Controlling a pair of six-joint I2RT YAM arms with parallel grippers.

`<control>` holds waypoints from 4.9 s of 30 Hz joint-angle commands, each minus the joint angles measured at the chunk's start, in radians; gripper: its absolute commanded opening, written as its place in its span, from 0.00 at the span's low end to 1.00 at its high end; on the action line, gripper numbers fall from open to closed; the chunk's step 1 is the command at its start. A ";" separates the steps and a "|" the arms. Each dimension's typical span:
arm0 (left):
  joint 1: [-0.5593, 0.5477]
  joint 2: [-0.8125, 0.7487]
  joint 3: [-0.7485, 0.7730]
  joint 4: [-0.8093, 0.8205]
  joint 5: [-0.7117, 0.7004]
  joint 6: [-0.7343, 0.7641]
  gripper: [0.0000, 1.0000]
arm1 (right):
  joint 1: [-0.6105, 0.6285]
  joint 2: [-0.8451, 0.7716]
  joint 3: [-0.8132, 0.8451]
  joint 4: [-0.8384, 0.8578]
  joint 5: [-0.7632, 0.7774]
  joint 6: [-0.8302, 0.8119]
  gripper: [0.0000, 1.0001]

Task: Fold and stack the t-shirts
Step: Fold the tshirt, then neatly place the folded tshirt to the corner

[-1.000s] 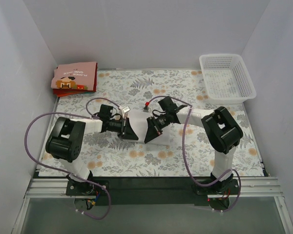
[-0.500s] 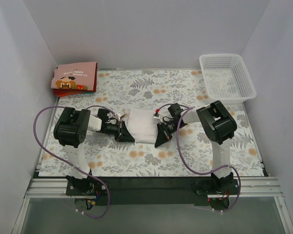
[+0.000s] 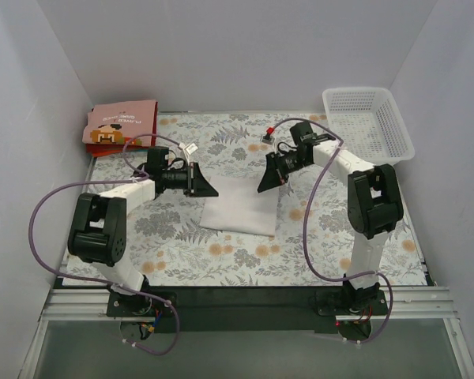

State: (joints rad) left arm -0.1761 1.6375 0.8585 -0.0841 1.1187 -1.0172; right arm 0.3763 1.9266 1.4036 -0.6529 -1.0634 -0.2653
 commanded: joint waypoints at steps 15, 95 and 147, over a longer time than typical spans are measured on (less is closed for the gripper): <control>0.021 0.568 0.355 0.369 -0.269 -0.313 0.11 | -0.145 0.419 0.318 0.044 0.126 0.055 0.01; 0.092 0.116 -0.164 0.336 -0.563 -0.667 0.93 | 0.592 0.144 0.371 0.116 0.893 0.023 0.01; -0.074 0.298 0.470 -0.247 -1.007 -0.042 0.00 | 0.314 -0.119 0.226 0.084 0.769 0.117 0.90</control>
State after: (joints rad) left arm -0.2573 1.9278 1.2114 -0.2344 0.2203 -1.2575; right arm 0.7319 1.8790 1.6669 -0.5583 -0.2584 -0.1543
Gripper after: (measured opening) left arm 0.076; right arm 0.879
